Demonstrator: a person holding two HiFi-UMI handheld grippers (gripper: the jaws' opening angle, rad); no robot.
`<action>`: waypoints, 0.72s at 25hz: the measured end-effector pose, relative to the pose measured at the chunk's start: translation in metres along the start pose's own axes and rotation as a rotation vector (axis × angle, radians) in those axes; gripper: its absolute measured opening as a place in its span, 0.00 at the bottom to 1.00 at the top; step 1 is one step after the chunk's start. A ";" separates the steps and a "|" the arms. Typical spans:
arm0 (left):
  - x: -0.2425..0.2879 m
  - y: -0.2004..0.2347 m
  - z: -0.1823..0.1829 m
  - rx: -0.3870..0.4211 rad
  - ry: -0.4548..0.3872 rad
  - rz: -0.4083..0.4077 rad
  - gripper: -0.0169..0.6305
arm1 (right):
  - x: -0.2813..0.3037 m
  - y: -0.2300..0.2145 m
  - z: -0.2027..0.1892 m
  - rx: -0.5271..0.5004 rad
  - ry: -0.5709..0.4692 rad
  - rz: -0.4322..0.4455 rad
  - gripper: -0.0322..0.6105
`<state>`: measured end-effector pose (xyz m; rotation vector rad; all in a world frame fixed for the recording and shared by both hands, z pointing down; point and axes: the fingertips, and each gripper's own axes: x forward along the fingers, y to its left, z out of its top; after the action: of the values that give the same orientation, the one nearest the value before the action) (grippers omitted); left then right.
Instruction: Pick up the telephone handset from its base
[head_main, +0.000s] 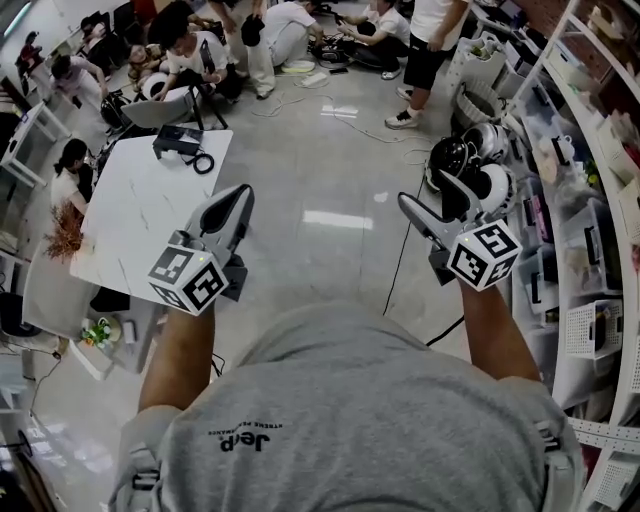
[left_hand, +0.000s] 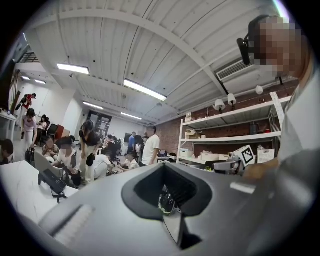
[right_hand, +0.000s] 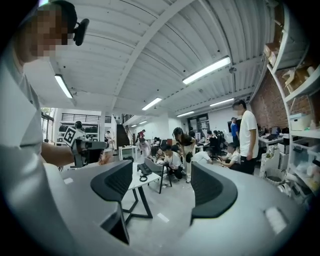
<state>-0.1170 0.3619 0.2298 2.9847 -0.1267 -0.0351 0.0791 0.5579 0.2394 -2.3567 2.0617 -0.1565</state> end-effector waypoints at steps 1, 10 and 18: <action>0.003 -0.005 -0.001 -0.001 0.001 0.005 0.12 | -0.002 -0.004 0.001 -0.004 0.000 0.008 0.58; 0.025 -0.003 -0.013 0.003 0.035 0.016 0.12 | 0.018 -0.032 -0.003 -0.007 0.004 0.025 0.58; 0.076 0.085 -0.031 -0.040 0.043 -0.038 0.12 | 0.105 -0.049 -0.020 -0.009 0.050 -0.015 0.58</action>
<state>-0.0476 0.2766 0.2724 2.9459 -0.0629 0.0219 0.1397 0.4621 0.2706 -2.3976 2.0712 -0.2083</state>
